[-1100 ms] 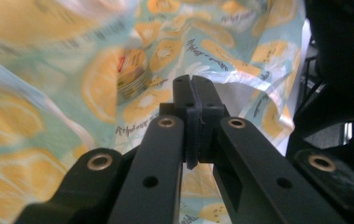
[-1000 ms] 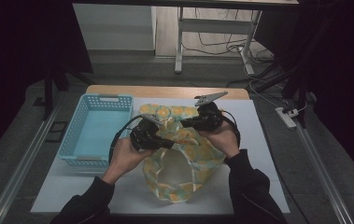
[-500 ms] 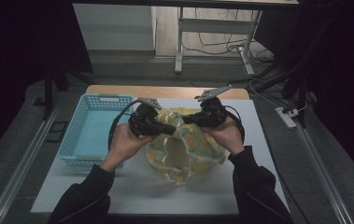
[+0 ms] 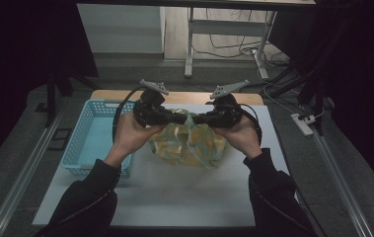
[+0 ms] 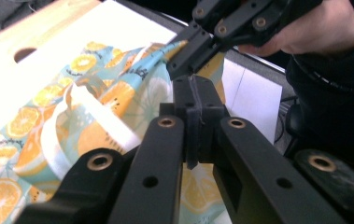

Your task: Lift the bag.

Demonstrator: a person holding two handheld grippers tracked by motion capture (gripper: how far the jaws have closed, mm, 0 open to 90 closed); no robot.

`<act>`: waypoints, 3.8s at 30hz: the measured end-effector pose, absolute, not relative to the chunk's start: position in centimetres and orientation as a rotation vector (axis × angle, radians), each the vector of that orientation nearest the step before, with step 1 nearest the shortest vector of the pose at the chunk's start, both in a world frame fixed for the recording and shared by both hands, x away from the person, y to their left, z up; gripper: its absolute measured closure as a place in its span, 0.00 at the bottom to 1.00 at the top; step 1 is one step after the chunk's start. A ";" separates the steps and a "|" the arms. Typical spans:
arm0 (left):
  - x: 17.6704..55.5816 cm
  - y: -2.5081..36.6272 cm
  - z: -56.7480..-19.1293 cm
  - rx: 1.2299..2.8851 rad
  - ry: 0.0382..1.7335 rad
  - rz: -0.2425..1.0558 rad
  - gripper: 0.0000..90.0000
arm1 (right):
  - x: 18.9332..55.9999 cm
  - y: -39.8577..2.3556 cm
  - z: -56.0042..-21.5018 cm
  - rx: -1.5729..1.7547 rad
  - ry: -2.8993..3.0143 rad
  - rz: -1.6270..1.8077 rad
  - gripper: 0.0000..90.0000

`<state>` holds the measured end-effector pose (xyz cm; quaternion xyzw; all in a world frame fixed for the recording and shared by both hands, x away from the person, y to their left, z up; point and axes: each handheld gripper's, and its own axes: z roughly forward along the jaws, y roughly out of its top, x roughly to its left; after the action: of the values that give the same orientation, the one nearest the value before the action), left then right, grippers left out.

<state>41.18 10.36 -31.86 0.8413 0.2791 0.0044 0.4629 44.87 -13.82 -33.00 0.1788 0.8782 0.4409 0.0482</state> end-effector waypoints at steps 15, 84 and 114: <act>42.7 10.4 -27.5 2.035 0.690 0.086 1.00 | 44.9 -14.0 -29.4 0.530 2.625 1.352 1.00; 47.8 10.3 -28.6 1.995 0.759 0.306 0.47 | 49.5 -14.1 -29.1 0.686 2.476 1.322 0.60; 43.6 15.2 -35.1 2.018 0.842 0.270 0.06 | 47.2 -16.0 -33.0 0.772 2.444 1.316 0.13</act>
<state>43.64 15.23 -35.13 0.8168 0.3410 0.1091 0.4523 47.21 -15.98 -33.01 0.2656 0.8412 0.4529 0.1298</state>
